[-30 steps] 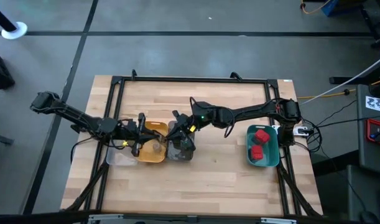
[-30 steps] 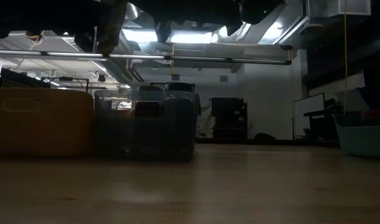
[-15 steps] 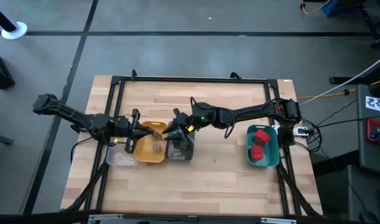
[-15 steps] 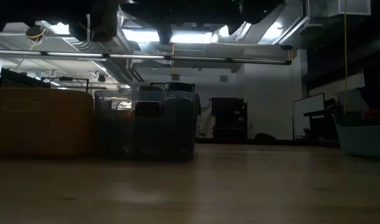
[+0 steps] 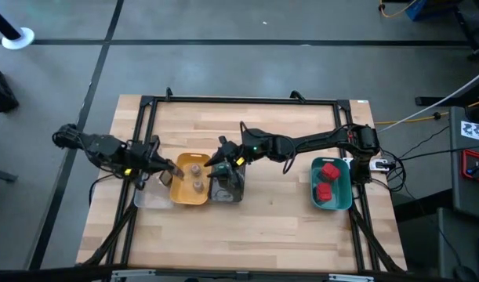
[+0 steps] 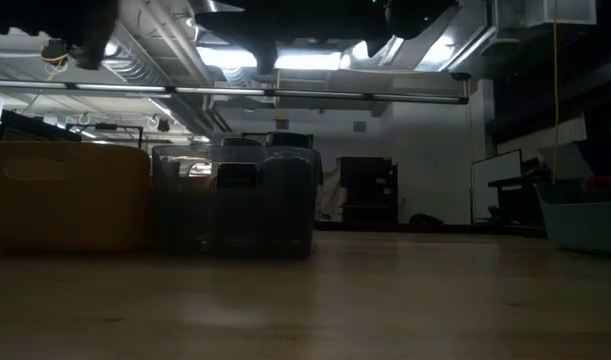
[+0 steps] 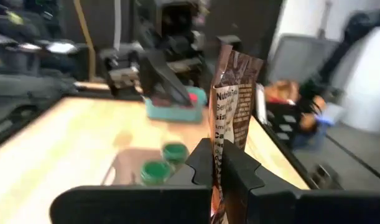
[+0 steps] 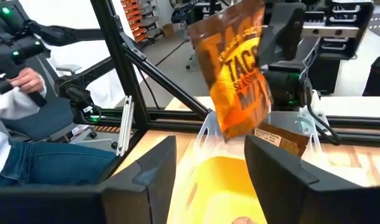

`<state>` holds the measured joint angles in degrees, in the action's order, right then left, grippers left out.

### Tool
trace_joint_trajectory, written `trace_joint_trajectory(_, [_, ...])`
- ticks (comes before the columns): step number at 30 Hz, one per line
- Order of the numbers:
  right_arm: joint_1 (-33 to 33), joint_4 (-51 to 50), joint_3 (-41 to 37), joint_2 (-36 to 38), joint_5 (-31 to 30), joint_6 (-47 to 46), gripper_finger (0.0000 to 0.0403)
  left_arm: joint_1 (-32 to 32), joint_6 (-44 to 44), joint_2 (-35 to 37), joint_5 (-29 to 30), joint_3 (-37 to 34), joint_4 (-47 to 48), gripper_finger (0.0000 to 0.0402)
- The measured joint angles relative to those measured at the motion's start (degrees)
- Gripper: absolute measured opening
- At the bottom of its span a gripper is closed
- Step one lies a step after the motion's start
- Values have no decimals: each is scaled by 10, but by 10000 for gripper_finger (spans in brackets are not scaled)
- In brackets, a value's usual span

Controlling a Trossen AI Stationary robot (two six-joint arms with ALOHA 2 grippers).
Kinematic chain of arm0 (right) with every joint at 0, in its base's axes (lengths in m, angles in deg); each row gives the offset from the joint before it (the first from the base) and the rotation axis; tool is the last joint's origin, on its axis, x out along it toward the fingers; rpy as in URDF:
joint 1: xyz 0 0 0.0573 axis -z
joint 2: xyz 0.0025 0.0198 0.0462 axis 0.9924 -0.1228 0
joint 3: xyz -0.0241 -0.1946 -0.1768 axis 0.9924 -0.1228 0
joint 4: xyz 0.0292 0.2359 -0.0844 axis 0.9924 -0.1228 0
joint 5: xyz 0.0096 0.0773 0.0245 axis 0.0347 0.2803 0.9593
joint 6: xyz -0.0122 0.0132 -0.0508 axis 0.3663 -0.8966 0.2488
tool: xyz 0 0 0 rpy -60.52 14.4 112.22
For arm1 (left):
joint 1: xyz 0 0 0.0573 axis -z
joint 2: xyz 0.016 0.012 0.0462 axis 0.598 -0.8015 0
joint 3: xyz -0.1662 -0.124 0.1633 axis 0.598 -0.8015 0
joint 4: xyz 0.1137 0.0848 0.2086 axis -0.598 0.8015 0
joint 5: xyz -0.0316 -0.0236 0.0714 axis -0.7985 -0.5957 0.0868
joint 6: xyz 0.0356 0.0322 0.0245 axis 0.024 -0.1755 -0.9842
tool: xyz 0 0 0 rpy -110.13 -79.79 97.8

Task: Sort spices by type
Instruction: Put the orange spice bag into the transparent bin

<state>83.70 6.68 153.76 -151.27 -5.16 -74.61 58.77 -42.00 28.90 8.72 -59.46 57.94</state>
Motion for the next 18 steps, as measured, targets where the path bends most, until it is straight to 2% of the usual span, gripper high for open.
trace_joint_trajectory(4, [-1, -10, 0, 0, 0, 0, 190, 9, 53, 43, -51, 9, 77, 2])
trace_joint_trajectory(11, [0, -33, 0, 0, 0, 0, 191, 21, 139, 73, -183, 10, 157, 2])
trace_joint_trajectory(14, [0, -35, 0, 0, 0, 0, 191, 24, 163, 74, -194, 10, 199, 1])
trace_joint_trajectory(18, [0, -35, 0, 0, 0, 0, 191, 24, 166, 74, -194, 10, 193, 2])
